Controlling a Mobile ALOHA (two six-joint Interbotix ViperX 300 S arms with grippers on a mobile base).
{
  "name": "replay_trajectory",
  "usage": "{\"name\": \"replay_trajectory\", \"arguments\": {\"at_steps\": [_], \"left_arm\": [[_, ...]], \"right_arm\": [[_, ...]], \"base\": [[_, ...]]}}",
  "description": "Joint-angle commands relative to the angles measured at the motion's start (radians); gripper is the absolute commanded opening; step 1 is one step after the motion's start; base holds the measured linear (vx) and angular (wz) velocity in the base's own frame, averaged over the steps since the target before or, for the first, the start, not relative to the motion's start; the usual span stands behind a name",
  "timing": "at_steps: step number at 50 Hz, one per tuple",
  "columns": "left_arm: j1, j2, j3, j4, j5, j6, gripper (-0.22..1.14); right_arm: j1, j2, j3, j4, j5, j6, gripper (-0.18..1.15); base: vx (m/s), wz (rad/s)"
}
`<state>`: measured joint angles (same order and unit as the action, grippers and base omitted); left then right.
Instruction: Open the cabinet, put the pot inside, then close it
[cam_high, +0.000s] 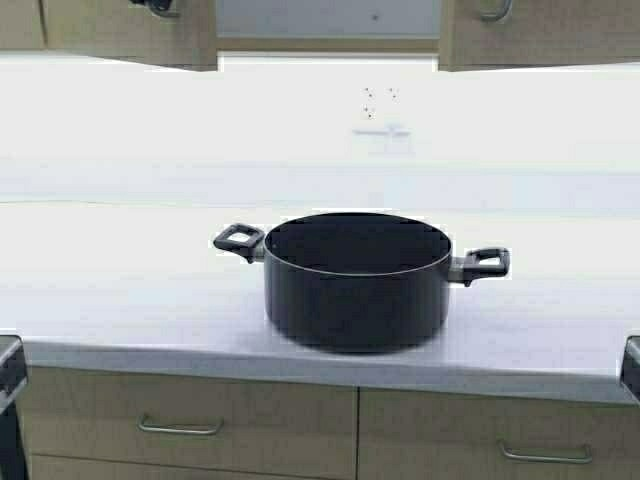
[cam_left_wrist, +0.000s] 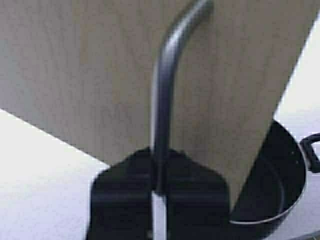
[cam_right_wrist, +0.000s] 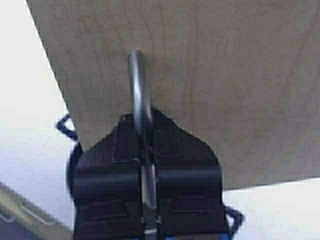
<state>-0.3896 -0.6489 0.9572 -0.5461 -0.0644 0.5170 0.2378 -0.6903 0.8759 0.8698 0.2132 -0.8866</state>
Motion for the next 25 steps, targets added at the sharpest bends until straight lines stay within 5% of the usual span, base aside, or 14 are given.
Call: {"name": "replay_trajectory", "arguments": {"at_steps": [1, 4, 10, 12, 16, 25], "left_arm": [[0.043, -0.021, -0.029, 0.006, -0.026, -0.002, 0.08], [0.044, -0.021, -0.032, 0.028, -0.021, 0.0, 0.19], [0.044, -0.032, -0.028, 0.061, -0.012, -0.008, 0.72], [0.044, -0.046, -0.026, 0.061, 0.006, -0.012, 0.91], [0.044, -0.081, -0.023, 0.06, 0.071, -0.015, 1.11], [0.048, -0.163, -0.018, 0.06, 0.187, -0.017, 0.95]], "right_arm": [[-0.08, 0.017, -0.021, -0.054, -0.017, 0.094, 0.16], [-0.081, 0.018, -0.025, -0.069, 0.02, 0.103, 0.39], [-0.095, -0.003, -0.043, -0.117, 0.087, 0.112, 1.0], [-0.101, -0.021, -0.043, -0.127, 0.109, 0.117, 1.11], [-0.114, -0.069, -0.038, -0.147, 0.166, 0.137, 1.06], [-0.15, -0.184, -0.043, -0.279, 0.333, 0.247, 0.93]], "base": [[-0.1, 0.0], [-0.09, 0.0], [-0.06, -0.01], [-0.04, -0.01], [-0.02, -0.03], [0.0, -0.02]]}}
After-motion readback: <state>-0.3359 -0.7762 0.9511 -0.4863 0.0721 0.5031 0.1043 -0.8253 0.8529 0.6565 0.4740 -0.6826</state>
